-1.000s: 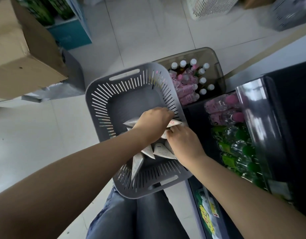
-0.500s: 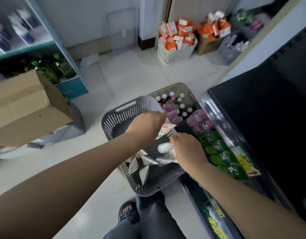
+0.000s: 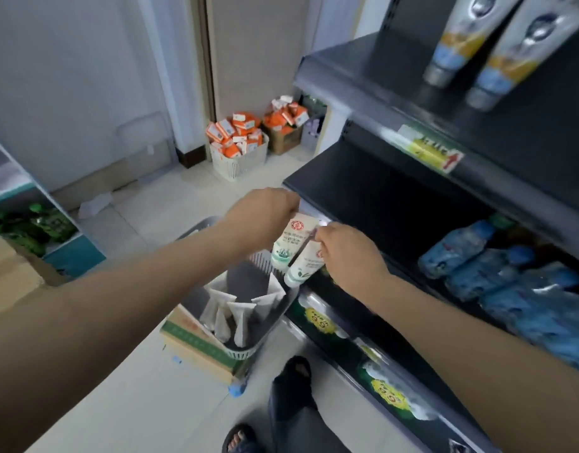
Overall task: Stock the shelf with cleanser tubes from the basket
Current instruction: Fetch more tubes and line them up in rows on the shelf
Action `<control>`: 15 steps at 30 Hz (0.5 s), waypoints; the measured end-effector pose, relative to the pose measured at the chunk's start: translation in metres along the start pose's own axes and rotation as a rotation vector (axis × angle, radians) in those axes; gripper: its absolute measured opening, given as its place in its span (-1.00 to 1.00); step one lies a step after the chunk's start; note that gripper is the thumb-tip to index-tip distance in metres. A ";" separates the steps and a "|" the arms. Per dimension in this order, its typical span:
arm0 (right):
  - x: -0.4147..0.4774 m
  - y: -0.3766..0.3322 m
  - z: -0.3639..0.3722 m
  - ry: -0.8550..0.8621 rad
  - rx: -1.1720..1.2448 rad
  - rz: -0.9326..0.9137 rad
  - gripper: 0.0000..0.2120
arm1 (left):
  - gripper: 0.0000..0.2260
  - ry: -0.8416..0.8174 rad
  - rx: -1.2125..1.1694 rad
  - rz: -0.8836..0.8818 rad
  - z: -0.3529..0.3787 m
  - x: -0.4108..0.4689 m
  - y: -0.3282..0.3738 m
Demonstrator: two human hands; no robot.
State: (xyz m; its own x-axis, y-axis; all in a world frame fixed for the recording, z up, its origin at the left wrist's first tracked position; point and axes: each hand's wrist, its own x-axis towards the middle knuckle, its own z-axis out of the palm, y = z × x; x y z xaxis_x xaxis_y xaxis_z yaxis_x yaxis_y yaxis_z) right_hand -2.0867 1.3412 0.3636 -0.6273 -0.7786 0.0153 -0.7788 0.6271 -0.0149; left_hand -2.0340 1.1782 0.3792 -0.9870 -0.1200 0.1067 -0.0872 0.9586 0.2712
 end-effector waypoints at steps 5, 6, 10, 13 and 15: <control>-0.050 0.031 -0.048 -0.007 0.083 0.105 -0.79 | -0.84 0.035 -0.042 0.129 -0.038 0.001 0.061; -0.059 0.038 -0.056 -0.009 0.069 0.130 -0.81 | -0.84 0.051 -0.049 0.151 -0.043 0.001 0.073; -0.098 0.066 -0.089 0.020 0.041 0.220 -0.83 | -0.87 0.115 -0.088 0.264 -0.062 0.002 0.126; -0.130 0.087 -0.112 0.052 0.047 0.253 -0.81 | -0.87 0.121 -0.089 0.330 -0.070 0.006 0.167; -0.153 0.102 -0.127 0.067 0.068 0.279 -0.81 | -0.87 0.107 -0.070 0.372 -0.073 0.008 0.195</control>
State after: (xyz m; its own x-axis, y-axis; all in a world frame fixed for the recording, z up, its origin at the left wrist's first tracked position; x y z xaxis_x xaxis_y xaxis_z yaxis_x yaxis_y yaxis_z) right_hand -2.0697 1.5271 0.4867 -0.8175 -0.5720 0.0672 -0.5760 0.8120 -0.0946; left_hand -2.0495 1.3456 0.5030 -0.9294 0.2026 0.3086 0.2871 0.9222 0.2592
